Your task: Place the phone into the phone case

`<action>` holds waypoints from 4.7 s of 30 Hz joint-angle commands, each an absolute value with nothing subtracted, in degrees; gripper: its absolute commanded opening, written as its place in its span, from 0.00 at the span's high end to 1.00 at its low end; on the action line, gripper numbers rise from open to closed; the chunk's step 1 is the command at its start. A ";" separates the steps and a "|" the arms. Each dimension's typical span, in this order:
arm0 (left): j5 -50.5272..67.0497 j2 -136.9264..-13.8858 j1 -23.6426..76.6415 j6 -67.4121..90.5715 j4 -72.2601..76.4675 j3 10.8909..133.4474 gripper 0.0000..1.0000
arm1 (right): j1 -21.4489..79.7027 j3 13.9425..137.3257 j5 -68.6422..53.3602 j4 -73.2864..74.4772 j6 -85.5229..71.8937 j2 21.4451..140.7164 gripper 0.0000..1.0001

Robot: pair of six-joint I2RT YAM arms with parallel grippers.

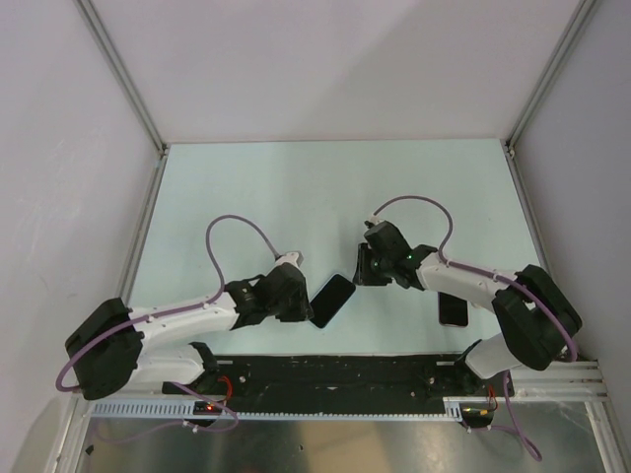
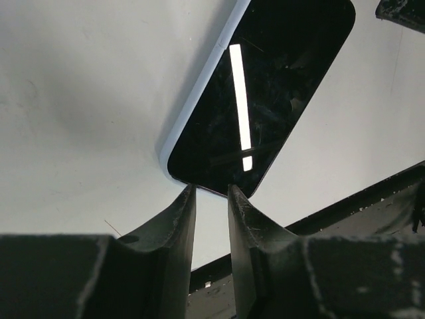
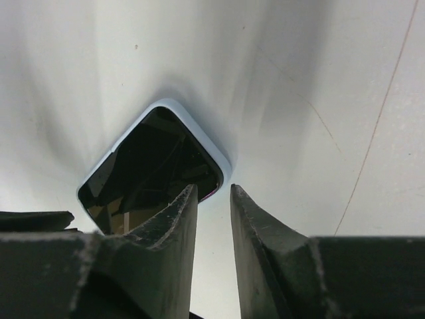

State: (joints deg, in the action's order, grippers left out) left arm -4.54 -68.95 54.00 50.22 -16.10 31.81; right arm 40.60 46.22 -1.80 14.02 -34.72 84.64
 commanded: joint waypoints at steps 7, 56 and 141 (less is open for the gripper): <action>-9.26 -68.36 54.34 52.95 -16.07 31.06 0.70 | 42.39 47.43 -2.08 11.70 -33.47 88.04 0.75; -6.33 -78.38 53.21 51.85 -11.31 30.96 0.74 | 51.15 52.53 4.80 19.35 -33.34 95.75 0.88; -2.48 -70.57 46.96 50.51 -13.30 33.21 0.76 | 44.67 36.50 -3.65 11.63 -34.71 80.45 0.66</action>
